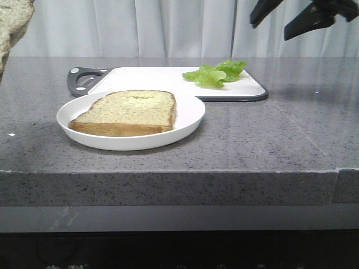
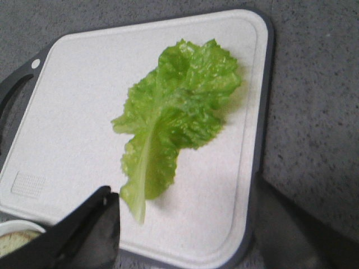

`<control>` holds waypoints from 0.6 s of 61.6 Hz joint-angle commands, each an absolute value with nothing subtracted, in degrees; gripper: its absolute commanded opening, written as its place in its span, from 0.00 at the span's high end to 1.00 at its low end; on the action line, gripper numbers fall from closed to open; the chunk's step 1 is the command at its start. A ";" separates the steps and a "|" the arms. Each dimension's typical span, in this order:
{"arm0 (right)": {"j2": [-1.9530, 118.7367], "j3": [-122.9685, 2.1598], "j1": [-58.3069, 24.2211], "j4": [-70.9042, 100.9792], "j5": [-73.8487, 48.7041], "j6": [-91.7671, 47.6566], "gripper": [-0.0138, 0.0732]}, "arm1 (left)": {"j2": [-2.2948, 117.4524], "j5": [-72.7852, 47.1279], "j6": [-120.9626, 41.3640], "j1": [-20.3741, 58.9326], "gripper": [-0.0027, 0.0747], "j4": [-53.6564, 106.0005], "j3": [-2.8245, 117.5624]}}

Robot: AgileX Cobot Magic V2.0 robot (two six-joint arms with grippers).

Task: Left arm grabs bread, right arm adds lettuce
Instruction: 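Lower the right gripper onto the lettuce leaf and grasp it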

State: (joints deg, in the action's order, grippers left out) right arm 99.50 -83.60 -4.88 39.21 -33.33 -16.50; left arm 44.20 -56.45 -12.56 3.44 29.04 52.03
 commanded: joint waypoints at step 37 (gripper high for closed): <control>120.21 -108.75 -5.53 44.36 -38.81 -18.13 0.25 | 44.08 -52.62 -12.42 3.31 0.99 31.59 53.58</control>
State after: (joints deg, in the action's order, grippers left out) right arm 122.99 -105.56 -5.07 41.97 -38.79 -16.99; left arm 44.20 -56.45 -12.56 3.44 29.04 52.03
